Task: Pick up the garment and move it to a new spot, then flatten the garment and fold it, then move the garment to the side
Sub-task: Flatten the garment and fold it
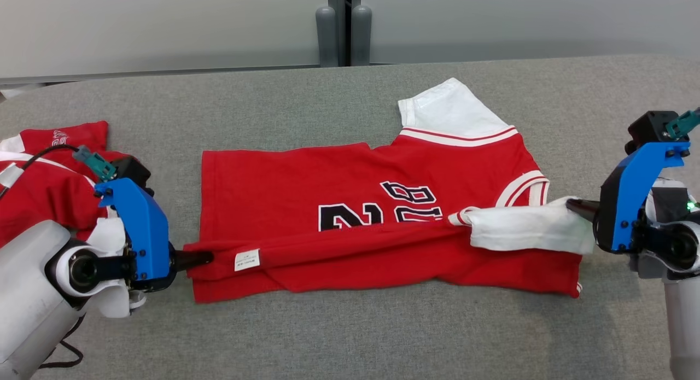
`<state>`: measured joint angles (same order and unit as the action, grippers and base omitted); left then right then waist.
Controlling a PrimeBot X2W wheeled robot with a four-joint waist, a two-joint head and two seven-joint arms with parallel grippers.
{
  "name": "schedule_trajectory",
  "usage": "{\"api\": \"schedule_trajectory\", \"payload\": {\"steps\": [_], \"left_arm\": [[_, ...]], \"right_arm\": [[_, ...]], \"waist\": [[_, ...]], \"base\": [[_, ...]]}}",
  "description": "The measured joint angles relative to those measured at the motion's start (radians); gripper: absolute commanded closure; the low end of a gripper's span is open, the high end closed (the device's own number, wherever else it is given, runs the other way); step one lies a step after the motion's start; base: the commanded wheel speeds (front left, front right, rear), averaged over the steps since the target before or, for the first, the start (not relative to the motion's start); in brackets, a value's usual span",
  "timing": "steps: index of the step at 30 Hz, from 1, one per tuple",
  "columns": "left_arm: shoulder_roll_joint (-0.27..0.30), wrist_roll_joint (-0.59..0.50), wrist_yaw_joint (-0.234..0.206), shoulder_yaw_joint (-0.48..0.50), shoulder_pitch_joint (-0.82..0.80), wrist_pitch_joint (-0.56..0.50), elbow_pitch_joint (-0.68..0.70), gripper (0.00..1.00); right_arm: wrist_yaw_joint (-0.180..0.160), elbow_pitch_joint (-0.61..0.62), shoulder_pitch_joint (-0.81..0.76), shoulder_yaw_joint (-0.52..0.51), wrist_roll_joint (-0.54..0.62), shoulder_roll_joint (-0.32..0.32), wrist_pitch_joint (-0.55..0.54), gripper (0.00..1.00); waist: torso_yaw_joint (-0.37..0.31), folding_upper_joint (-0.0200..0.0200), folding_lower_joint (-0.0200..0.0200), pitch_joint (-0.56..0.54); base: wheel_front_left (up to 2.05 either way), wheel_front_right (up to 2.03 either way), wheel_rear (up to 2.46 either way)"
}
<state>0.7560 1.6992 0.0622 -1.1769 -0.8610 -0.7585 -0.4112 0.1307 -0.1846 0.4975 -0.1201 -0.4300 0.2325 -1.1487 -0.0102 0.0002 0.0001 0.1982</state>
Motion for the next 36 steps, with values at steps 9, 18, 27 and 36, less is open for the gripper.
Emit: {"api": "schedule_trajectory", "payload": {"steps": [9,18,27,36], "left_arm": [[-0.032,-0.057,0.048,0.038,-0.005,0.157,-0.080,0.00],[-0.001,-0.293,0.043,0.097,0.026,0.649,-0.049,0.00],[-0.042,-0.469,-0.176,0.179,0.171,1.016,0.030,0.00],[-0.195,-0.815,-0.293,0.634,0.546,1.020,0.228,0.00]], "right_arm": [[0.000,-0.076,0.033,0.017,0.062,-0.033,0.293,0.00],[0.000,-0.007,-0.004,0.072,0.042,-0.046,0.823,0.00],[0.000,0.037,-0.150,0.148,0.045,-0.045,1.196,0.00],[0.000,0.005,-0.335,0.134,0.077,-0.067,1.395,0.00]], "waist": [[0.001,0.0000,-0.0001,-0.021],[0.020,0.0000,-0.0002,-0.083],[0.037,-0.0003,-0.0003,-0.145],[0.043,-0.0002,-0.0003,-0.165]], "base": [[0.00,0.00,0.00],[0.00,0.00,0.00],[0.00,0.00,0.00],[0.00,0.00,0.00]]}}
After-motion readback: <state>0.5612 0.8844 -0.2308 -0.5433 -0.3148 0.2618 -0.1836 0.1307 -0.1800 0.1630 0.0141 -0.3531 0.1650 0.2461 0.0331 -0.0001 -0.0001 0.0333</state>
